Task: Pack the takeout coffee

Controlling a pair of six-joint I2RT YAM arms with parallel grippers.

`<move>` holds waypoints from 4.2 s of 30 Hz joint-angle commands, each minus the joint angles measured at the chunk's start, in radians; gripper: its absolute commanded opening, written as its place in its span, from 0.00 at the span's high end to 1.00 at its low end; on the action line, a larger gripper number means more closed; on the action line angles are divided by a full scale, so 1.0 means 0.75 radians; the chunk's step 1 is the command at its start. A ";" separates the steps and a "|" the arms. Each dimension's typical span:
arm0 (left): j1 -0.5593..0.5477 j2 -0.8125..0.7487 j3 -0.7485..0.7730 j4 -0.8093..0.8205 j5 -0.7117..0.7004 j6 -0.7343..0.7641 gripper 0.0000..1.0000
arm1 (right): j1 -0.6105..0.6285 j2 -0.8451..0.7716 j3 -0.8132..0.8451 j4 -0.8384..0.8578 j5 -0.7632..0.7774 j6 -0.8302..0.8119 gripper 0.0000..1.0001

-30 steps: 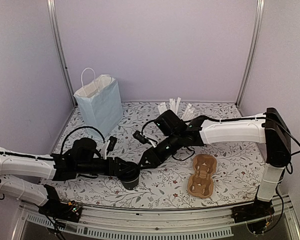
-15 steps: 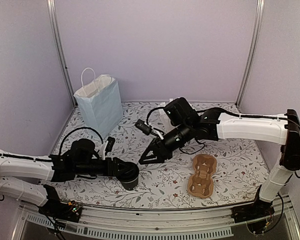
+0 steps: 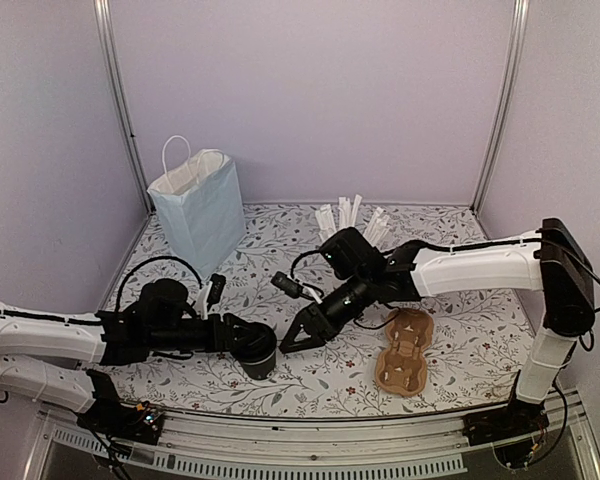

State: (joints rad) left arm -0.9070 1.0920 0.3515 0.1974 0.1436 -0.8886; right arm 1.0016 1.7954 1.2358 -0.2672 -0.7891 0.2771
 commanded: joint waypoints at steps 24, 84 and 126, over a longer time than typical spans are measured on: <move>-0.161 0.156 -0.070 -0.152 -0.015 -0.063 0.42 | -0.073 0.268 -0.001 0.329 -0.220 0.406 0.65; -0.318 -0.391 0.065 -0.543 -0.281 -0.135 0.18 | -0.042 0.097 0.106 0.039 -0.010 -0.060 0.57; -0.389 -0.675 -0.106 -0.582 -0.367 -0.517 0.40 | 0.278 0.263 0.575 -0.421 0.666 -0.951 0.19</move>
State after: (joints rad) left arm -1.1831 0.5652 0.2874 -0.2966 -0.1589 -1.2354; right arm 1.2018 1.9537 1.6470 -0.5468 -0.3889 -0.3695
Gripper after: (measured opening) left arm 0.619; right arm 0.806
